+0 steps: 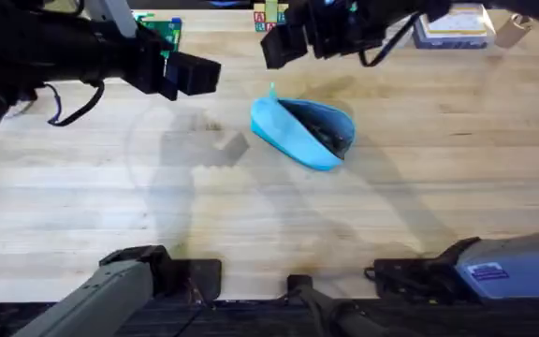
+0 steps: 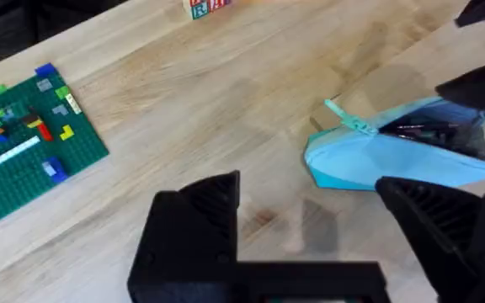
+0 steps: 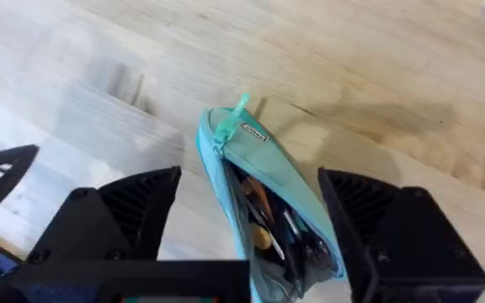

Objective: Unzip the bag, pick up the pens from the table one at a time and place them inside, then zip the bag closed.

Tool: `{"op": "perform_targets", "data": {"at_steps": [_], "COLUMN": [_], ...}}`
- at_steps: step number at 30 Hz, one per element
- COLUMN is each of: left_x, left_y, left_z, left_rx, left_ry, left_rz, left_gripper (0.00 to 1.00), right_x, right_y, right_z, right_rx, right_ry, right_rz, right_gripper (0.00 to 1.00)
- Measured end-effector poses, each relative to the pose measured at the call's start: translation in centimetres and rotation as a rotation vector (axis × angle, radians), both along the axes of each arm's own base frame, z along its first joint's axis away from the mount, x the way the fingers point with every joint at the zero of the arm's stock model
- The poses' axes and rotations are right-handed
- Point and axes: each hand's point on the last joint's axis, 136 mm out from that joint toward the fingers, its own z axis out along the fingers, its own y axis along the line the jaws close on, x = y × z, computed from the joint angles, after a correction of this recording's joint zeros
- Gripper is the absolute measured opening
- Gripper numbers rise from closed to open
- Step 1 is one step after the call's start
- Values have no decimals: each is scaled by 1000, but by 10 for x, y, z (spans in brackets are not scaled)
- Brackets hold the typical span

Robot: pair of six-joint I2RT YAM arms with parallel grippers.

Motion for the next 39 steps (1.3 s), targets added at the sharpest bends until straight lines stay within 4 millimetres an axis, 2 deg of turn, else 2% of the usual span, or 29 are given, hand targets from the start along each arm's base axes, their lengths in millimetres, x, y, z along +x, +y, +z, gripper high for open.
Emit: {"op": "perform_targets", "data": {"at_steps": [4, 10, 21, 31, 39], "left_x": [0, 0, -1, 2, 2], "left_y": [0, 0, 0, 0, 0], "left_z": [0, 0, -1, -12, -12], "left_rx": [0, 0, -1, -6, -5], "left_ry": [1, 1, 5, 47, 48], "left_rz": [0, 0, 0, 0, 0], "left_gripper": [993, 993, 994, 993, 993], "right_x": [3, 7, 10, 10, 10], "right_y": [7, 14, 27, 30, 31], "right_z": [-18, -34, -37, -56, -57], "right_rx": [-18, -30, 11, 11, 18], "right_ry": [37, 58, 69, 126, 134], "right_rz": [4, 11, -32, -80, -94], "right_gripper": [998, 997, 997, 992, 990]}}
